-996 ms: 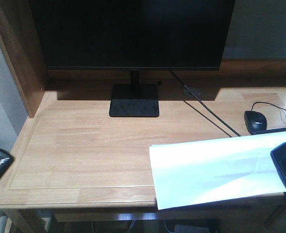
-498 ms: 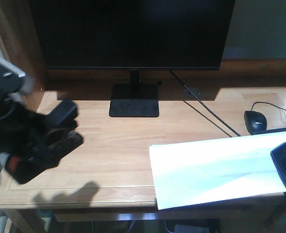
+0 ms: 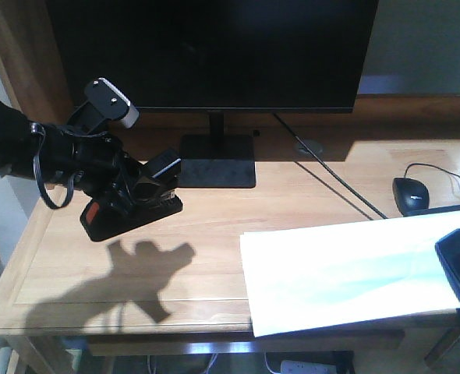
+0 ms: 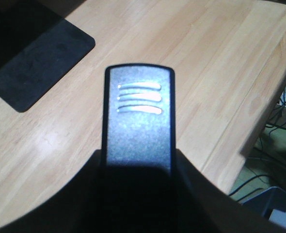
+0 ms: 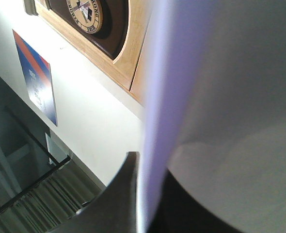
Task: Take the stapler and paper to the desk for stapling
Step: 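Lower the black stapler in the left gripper onto the desk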
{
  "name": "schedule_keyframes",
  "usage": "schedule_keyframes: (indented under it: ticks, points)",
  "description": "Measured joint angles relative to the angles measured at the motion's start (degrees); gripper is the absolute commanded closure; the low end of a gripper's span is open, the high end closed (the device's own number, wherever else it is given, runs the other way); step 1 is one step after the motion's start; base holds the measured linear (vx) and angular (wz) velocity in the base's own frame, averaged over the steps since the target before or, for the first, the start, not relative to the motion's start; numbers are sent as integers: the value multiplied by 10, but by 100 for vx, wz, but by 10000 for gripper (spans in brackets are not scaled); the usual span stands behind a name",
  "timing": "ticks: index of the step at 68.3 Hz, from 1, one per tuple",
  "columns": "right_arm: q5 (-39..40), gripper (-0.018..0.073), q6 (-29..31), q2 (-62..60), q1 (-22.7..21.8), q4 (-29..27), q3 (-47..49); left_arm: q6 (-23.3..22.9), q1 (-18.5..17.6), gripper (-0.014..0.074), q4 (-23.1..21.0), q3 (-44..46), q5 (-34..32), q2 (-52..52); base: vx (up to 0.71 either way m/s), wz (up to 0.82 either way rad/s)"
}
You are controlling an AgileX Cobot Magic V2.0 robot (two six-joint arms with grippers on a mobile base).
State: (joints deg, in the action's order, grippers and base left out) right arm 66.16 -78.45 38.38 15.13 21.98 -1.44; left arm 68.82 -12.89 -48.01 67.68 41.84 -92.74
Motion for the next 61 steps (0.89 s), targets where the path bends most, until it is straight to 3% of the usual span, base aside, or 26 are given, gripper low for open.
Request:
schedule_keyframes:
  ticks: [17,36,49,61]
  points:
    - [0,561,0,0,0,0,0,194,68,603,-107,47,94,-94,0,0]
    - [0,561,0,0,0,0,0,369,108,603,-164,105,188,-204,0,0]
    - [0,561,0,0,0,0,0,441,107,601,-170,143,242,-269,0,0]
    - [0,561,0,0,0,0,0,457,107,593,-177,161,248,-314,0,0]
